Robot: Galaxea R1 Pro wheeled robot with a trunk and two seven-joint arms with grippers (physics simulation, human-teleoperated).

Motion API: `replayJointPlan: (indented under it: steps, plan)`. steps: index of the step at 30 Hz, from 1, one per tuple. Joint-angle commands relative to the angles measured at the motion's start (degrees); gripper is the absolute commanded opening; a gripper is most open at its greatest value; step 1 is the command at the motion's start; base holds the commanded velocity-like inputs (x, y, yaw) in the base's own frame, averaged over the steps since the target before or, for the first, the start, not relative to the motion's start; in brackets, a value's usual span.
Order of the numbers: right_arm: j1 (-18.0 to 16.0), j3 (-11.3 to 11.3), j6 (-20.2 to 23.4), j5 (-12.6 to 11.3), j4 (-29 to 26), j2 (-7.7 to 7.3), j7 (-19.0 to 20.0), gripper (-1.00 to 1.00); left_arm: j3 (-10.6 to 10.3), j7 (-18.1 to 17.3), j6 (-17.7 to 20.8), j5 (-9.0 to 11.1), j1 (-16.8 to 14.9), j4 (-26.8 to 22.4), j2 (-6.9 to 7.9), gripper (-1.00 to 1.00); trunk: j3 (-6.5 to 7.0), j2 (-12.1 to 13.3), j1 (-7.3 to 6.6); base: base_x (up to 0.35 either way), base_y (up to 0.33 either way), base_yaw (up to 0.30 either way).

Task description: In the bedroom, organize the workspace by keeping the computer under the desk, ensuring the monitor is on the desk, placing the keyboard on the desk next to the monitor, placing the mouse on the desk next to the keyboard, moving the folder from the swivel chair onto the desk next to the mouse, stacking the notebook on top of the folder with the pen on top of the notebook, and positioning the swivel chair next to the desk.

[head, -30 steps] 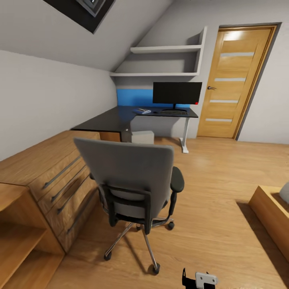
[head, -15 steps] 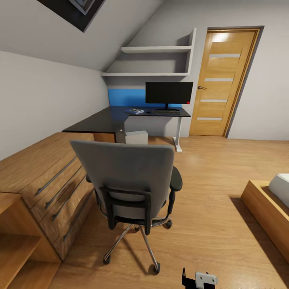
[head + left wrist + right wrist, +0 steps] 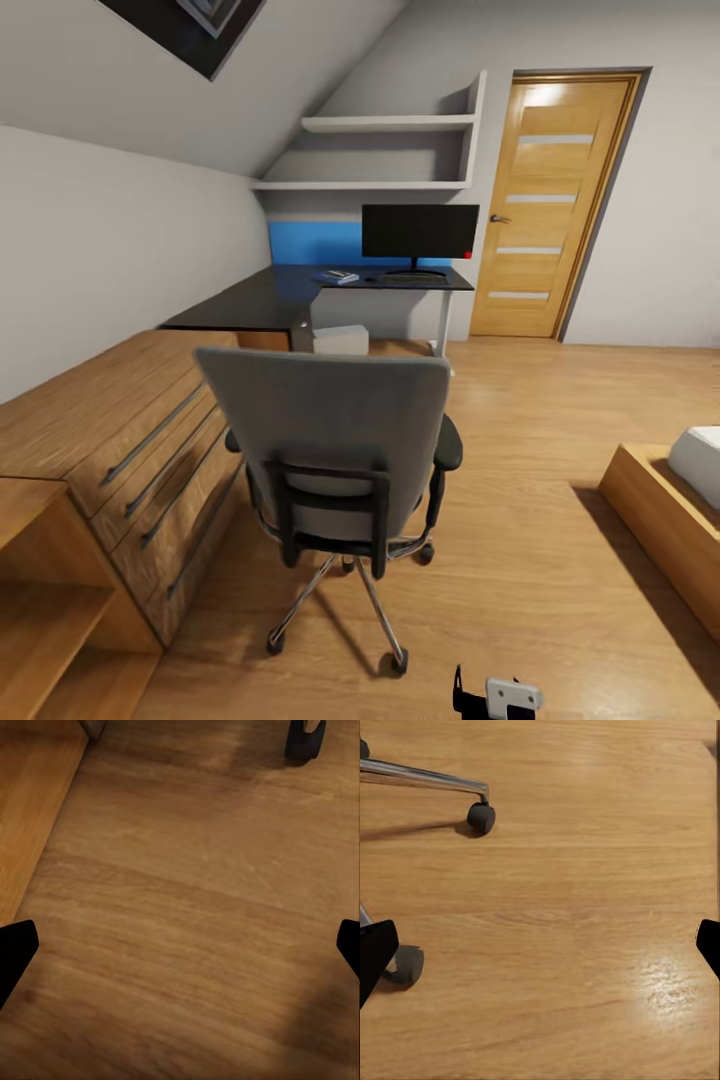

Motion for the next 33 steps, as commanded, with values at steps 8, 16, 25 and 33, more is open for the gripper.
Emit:
replayJointPlan:
  steps: [8,16,25,33]
  plan:
    - [-0.05,0.51,-0.14,-0.22,0.12,-0.01,-0.3,1.0,-0.46,0.16,-0.18,0.54,-0.02,0.02,0.0,1.0,-0.05,-0.02,-0.02,-0.075,0.096,-0.202]
    - [-0.05,0.54,-0.14,-0.22,0.13,0.06,-0.3,1.0,-0.46,0.16,-0.18,0.54,-0.03,0.02,0.0,1.0,-0.05,-0.02,-0.02,-0.116,0.105,-0.053]
    - [-0.05,0.52,-0.07,-0.22,0.15,0.07,-0.23,1.0,-0.46,0.15,-0.18,0.54,-0.02,0.02,0.0,1.0,-0.05,-0.02,-0.02,-0.051,0.108,-0.004]
    - [0.0,0.49,-0.05,-0.22,0.15,-0.05,-0.21,1.0,-0.46,0.16,-0.18,0.62,-0.02,0.02,0.0,1.0,-0.05,-0.02,-0.02,-0.021,0.123,0.0]
